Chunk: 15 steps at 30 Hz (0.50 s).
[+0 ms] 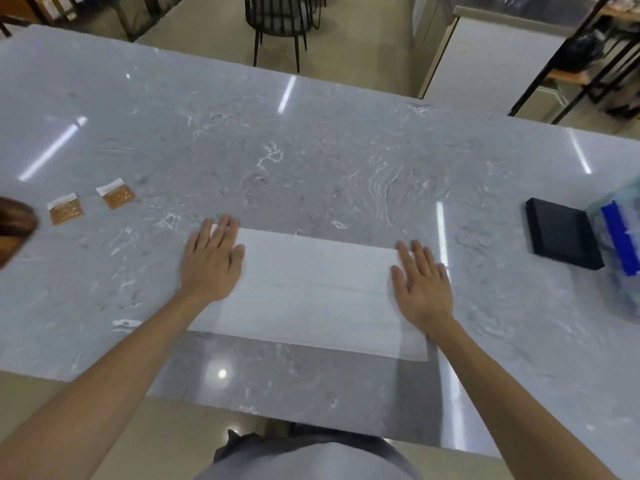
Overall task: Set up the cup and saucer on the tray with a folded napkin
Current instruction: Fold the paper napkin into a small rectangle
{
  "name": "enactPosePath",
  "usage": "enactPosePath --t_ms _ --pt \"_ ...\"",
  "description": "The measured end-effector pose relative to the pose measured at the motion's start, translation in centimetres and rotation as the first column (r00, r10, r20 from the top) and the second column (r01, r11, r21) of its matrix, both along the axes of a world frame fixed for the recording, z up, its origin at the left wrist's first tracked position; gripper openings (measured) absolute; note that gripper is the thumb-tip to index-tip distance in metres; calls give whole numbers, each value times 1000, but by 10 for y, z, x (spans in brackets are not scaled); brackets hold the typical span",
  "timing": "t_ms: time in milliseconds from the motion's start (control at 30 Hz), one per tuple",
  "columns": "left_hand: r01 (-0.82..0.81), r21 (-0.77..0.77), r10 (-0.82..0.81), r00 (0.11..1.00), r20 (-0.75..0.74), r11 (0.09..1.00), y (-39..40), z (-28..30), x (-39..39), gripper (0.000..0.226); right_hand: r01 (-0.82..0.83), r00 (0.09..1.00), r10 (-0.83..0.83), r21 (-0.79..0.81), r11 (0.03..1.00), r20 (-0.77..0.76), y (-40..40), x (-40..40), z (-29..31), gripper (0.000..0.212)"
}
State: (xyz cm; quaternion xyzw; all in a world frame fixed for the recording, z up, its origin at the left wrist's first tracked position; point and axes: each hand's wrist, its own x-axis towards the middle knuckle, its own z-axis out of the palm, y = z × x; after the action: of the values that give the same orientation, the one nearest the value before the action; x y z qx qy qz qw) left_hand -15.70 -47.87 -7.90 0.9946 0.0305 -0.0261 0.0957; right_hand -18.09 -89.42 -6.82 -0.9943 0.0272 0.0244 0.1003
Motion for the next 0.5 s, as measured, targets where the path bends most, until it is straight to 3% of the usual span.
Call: enactPosePath --t_ms 200,333,400,500 --pt "0 -8 0 999 -41 1000 -2 6 0 62 -8 1000 7 56 998 24 4 -3 5 63" --pt "36 -105 -47 994 -98 994 6 27 12 61 144 979 -167 185 972 118 2 -24 14 62" --pt "43 -153 -52 997 -51 987 11 38 22 50 213 968 -238 254 944 73 -2 -31 16 58" --pt "85 -152 -94 994 -51 985 18 48 40 36 346 937 -329 423 838 -114 -10 -20 25 55"
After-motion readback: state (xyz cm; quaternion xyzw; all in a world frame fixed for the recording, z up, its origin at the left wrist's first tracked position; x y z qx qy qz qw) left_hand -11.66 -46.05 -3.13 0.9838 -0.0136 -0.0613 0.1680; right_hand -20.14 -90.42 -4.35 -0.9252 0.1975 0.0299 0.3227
